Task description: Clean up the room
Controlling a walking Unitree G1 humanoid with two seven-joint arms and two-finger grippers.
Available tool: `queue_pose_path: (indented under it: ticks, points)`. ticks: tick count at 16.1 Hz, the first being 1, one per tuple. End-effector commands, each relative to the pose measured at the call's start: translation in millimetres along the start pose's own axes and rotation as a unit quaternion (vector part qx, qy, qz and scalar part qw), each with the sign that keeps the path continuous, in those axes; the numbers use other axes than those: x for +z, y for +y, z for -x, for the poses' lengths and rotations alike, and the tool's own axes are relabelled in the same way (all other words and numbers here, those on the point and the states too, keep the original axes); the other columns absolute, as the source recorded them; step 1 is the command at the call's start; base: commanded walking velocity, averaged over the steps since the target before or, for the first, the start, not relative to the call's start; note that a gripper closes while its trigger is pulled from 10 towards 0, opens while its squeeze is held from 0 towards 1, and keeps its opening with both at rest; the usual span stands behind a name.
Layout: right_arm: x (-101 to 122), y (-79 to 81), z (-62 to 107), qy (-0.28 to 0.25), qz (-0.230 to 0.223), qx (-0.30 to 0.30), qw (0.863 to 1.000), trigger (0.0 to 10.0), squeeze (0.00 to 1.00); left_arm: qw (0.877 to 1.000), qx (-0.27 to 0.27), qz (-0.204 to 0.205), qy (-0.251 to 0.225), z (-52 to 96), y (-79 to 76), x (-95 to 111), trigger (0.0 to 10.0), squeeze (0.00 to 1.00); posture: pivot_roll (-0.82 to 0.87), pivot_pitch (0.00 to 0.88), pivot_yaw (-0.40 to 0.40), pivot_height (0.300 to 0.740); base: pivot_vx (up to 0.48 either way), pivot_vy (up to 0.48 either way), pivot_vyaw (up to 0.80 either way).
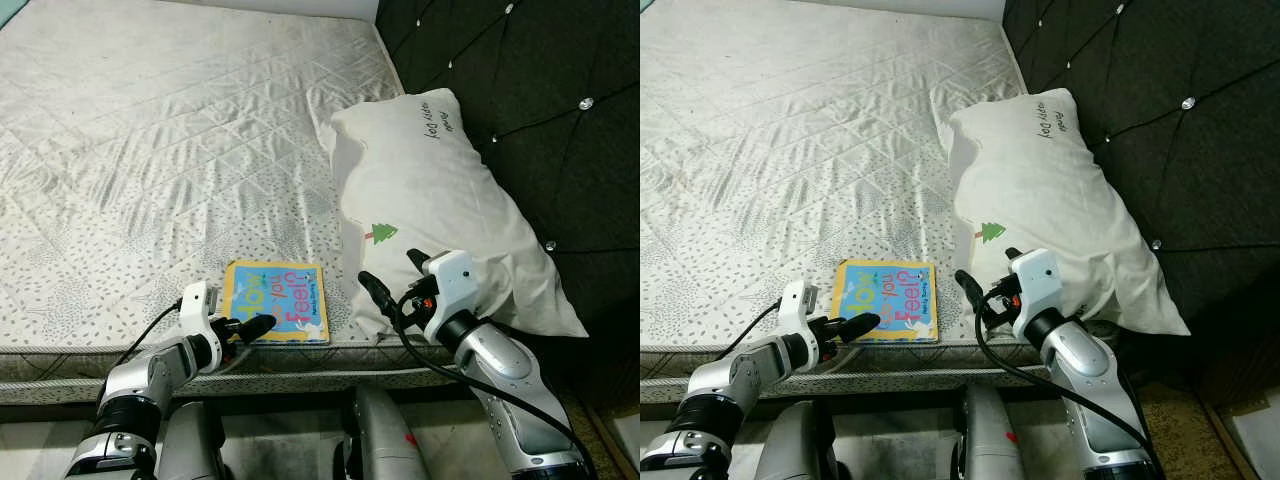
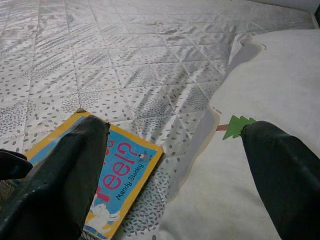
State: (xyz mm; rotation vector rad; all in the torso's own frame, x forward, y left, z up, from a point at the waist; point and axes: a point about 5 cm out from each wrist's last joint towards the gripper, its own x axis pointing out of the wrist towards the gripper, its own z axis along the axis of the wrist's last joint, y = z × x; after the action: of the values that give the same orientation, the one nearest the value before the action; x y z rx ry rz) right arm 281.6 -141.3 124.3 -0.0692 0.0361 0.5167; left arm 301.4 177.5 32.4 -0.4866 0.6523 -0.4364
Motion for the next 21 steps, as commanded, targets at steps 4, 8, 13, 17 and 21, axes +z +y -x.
queue_pose_path:
  ticks: [4,8,13,17,21]
  points:
    - [-0.9,-1.0,0.5,0.002,0.003,0.001,1.0,10.0,0.0,1.0,-0.002,-0.004,0.008,0.2,-0.3,-2.3,10.0,1.0,-0.2,0.124,-0.084,0.603,0.0,0.0,0.0]
    - [-1.9,5.2,-8.0,-0.006,0.001,0.007,1.0,10.0,0.0,0.99,0.069,-0.125,-0.025,0.0,-10.8,9.3,10.0,1.0,-0.17,0.114,-0.083,0.603,0.0,0.0,0.0]
    - [-3.5,9.5,-10.4,-0.008,-0.003,0.005,1.0,10.0,0.0,0.991,0.065,-0.119,-0.008,-16.1,-26.3,-16.5,10.0,0.98,-0.16,0.125,-0.08,0.603,0.0,0.0,0.0]
    - [-4.8,6.9,-8.6,-0.008,-0.002,0.0,1.0,10.0,0.0,0.992,0.055,-0.108,0.016,-29.0,-33.0,-30.5,10.0,0.93,-0.17,0.127,-0.074,0.603,0.0,0.0,0.0]
    - [-4.7,6.6,-7.6,-0.008,-0.001,-0.003,1.0,10.0,0.0,0.994,0.06,-0.085,0.035,-34.0,-30.8,-40.3,10.0,0.93,-0.19,0.132,-0.067,0.603,0.0,0.0,0.0]
